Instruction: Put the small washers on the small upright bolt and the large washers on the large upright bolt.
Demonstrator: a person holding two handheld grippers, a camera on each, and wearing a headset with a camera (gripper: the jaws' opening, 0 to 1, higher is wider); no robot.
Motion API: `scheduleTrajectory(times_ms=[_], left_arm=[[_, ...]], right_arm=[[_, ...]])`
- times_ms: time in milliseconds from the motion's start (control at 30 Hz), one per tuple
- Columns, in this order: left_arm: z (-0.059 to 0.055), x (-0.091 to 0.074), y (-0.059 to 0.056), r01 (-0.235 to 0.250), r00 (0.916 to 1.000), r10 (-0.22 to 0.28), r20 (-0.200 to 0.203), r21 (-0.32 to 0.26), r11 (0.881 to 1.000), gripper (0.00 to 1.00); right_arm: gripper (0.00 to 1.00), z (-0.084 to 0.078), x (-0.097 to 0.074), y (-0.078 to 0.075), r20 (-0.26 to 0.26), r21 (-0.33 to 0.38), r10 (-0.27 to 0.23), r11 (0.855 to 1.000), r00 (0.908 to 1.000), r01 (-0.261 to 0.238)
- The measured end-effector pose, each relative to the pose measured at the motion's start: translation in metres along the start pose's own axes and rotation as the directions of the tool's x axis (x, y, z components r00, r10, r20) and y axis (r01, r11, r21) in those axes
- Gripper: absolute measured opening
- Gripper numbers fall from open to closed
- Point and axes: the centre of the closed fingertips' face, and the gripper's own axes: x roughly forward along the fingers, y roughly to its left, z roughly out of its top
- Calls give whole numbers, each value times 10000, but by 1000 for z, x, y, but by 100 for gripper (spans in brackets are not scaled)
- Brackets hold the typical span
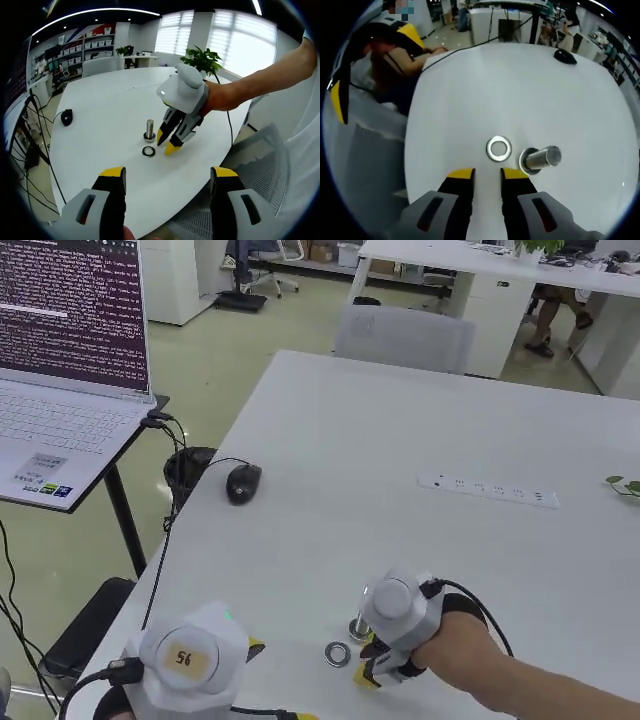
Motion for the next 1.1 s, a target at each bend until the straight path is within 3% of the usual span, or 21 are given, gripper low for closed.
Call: scheduleTrajectory(times_ms=[133, 400, 567, 633, 833, 1100], left_arm=[[1, -1, -1, 14, 10000, -13, 41, -25, 10000, 68], [-1, -3, -2, 21, 10000, -20, 32, -61, 10000, 68], [0, -2, -4, 63, 10000, -63, 12, -33, 10000, 68], [1, -2, -3, 54, 10000, -54, 38, -35, 10000, 68], [2, -2, -2, 39, 10000, -39, 34, -9, 10000, 68], [2, -2, 0, -11, 10000, 11, 42, -32, 10000, 68]], right_arm=[[22, 13, 5, -5, 210, -558, -237, 9981, 9995, 249], [26, 22, 12, -16, 76, -579, -440, 9973, 9990, 444], [26, 16, 18, -13, -263, -518, -320, 9982, 9991, 306], [26, 18, 17, -14, -38, -390, -376, 9985, 9993, 374], [21, 13, 15, -9, -51, -397, -283, 9988, 9996, 281], [18, 2, 11, 10, -72, -450, -99, 9989, 9999, 95]])
